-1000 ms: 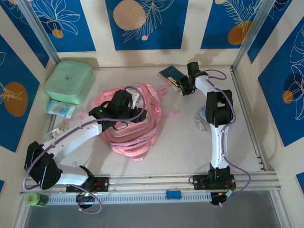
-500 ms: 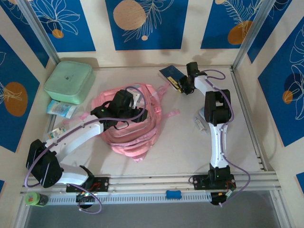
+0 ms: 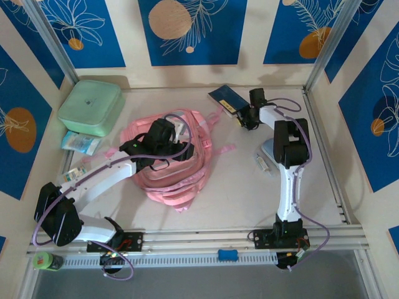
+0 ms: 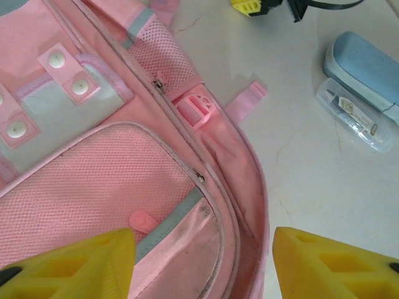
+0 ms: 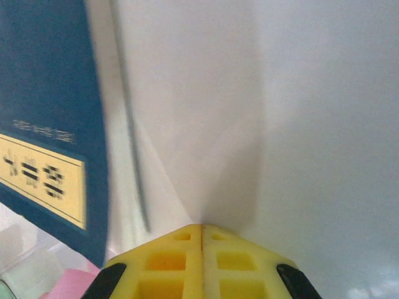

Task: Pack books, pencil case, and school supplies into a backpack

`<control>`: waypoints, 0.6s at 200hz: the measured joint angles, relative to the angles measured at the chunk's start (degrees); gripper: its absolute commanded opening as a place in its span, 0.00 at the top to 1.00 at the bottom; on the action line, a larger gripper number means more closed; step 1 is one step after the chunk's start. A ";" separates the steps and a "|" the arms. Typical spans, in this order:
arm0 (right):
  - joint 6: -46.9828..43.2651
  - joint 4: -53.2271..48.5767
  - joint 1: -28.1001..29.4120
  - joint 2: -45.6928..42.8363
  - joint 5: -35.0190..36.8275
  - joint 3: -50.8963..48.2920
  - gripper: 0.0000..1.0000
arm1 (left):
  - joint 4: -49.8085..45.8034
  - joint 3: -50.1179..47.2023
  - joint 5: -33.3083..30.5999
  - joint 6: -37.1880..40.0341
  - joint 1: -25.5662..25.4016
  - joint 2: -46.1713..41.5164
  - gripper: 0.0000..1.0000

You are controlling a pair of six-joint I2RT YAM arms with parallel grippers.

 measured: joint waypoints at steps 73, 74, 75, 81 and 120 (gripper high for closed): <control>-20.02 -4.20 1.36 -0.98 2.82 5.09 0.61 | 1.75 -0.83 -0.66 -2.60 0.04 0.04 0.40; -20.33 -4.24 1.49 -0.98 2.99 5.29 0.61 | 1.79 -0.83 -0.72 -2.78 0.07 0.04 0.40; -20.52 -4.33 1.55 -0.98 3.06 5.40 0.60 | 1.81 -0.83 -0.79 -2.84 0.07 0.04 0.40; -23.56 -4.90 2.12 -0.96 3.54 6.49 0.58 | 2.14 -0.92 -1.14 -3.26 0.04 0.04 0.40; -42.25 -8.92 5.68 1.68 6.62 16.00 0.45 | 4.00 -3.10 -3.54 -6.21 0.07 -0.07 0.40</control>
